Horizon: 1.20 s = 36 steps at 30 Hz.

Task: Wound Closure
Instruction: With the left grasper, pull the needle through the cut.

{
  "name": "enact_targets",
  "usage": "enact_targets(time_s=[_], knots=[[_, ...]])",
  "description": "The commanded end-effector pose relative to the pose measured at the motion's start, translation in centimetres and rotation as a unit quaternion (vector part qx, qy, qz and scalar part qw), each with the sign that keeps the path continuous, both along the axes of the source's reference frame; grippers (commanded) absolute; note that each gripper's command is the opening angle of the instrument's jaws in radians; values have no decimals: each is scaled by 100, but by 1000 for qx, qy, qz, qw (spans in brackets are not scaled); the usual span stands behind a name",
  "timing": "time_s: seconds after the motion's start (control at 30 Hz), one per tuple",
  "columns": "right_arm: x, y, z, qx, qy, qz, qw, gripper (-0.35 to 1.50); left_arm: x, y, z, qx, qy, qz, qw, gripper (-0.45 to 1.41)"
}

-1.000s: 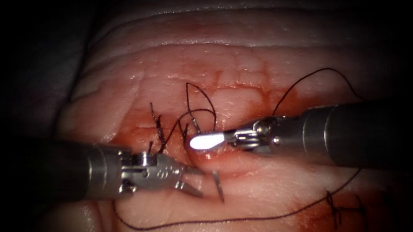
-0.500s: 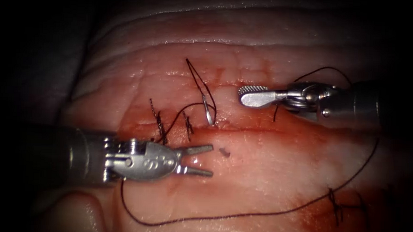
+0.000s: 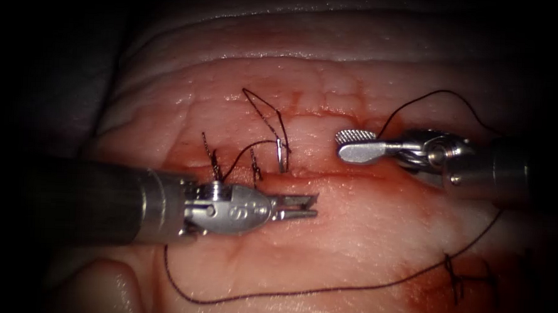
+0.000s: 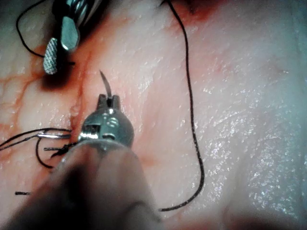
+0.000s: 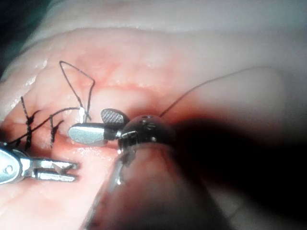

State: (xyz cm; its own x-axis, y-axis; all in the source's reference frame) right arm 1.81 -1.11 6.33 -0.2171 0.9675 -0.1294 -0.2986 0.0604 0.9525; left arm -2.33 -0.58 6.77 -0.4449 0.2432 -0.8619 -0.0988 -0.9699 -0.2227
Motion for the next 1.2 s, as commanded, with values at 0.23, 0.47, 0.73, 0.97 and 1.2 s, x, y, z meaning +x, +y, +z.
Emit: enact_targets(time_s=[0.23, 0.47, 0.73, 0.97, 1.2], knots=[[5, -32, -14, -76, 18, -63, 995, 52, 5, 11, -19, 134, -81, -24, 987, -45], [23, -48, -26, -252, -25, -130, 958, 52, 20, 37, -43, 373, -192, -60, 906, -45], [47, -57, -24, -347, -79, -155, 922, 51, 45, 65, -61, 491, -292, -60, 818, -45], [76, -56, -7, -372, -117, -170, 905, 57, 60, 65, -89, 502, -316, -48, 804, -45], [82, -61, 13, -372, -140, -195, 897, 29, 73, 50, -126, 468, -323, -39, 822, -45]])
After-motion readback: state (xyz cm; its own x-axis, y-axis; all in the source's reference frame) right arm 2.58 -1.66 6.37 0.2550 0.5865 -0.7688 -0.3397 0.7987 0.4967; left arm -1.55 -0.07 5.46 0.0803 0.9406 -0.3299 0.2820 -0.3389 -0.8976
